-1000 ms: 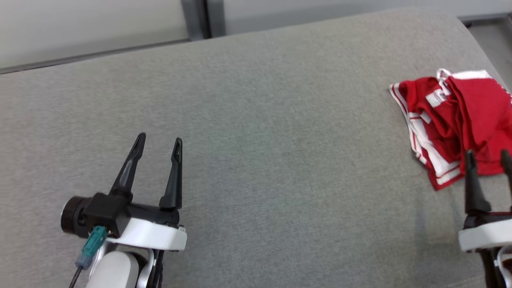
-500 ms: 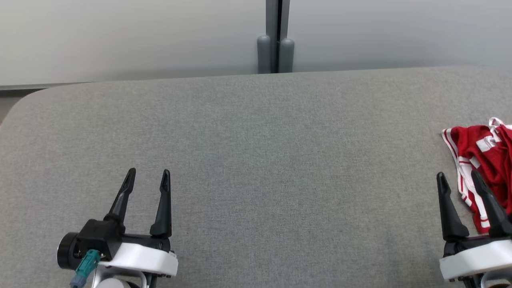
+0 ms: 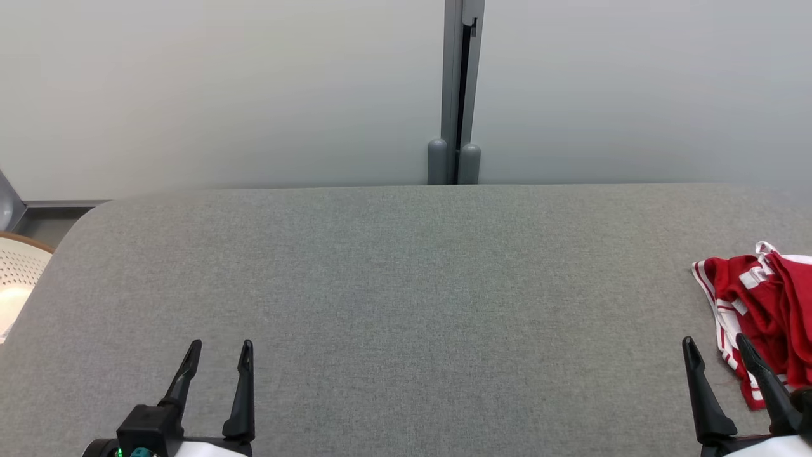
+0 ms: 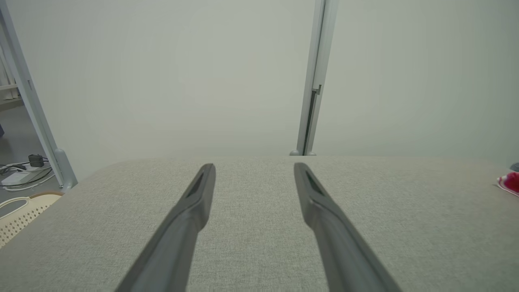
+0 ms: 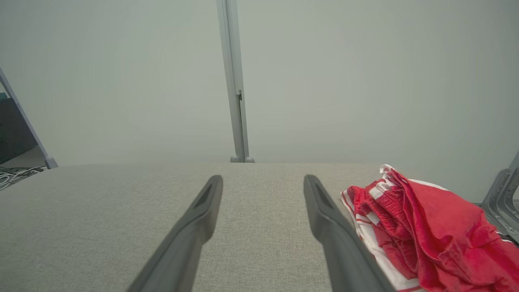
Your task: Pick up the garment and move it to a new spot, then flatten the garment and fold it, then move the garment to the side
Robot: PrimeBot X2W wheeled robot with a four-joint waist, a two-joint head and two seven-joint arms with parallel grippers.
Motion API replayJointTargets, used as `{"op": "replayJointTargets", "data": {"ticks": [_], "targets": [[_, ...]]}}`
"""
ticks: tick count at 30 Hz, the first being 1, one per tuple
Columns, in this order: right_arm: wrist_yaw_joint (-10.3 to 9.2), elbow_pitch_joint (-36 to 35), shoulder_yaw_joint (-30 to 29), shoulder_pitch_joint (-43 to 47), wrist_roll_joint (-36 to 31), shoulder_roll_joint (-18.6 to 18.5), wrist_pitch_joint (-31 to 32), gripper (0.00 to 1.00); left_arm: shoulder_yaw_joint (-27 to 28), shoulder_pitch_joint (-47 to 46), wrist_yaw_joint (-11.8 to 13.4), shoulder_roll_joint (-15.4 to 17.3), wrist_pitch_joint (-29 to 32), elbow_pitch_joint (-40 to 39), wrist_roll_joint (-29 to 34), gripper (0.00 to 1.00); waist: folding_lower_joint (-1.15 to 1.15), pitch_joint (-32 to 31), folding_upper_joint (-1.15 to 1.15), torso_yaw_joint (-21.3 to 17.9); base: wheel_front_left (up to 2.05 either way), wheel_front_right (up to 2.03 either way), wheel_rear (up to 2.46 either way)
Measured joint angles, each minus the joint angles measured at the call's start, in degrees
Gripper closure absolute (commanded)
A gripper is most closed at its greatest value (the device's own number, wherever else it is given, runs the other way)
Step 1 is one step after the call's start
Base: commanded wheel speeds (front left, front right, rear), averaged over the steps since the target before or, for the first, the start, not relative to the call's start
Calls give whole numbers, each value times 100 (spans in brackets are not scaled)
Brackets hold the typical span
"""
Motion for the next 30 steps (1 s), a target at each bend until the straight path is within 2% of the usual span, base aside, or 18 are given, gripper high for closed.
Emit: {"op": "replayJointTargets", "data": {"ticks": [30], "targets": [[0,-193,-120,149,-43,-34,234,0,-41,62,131,66,-1,378,-34,0,0,-192,0,-62,0,0,0]]}}
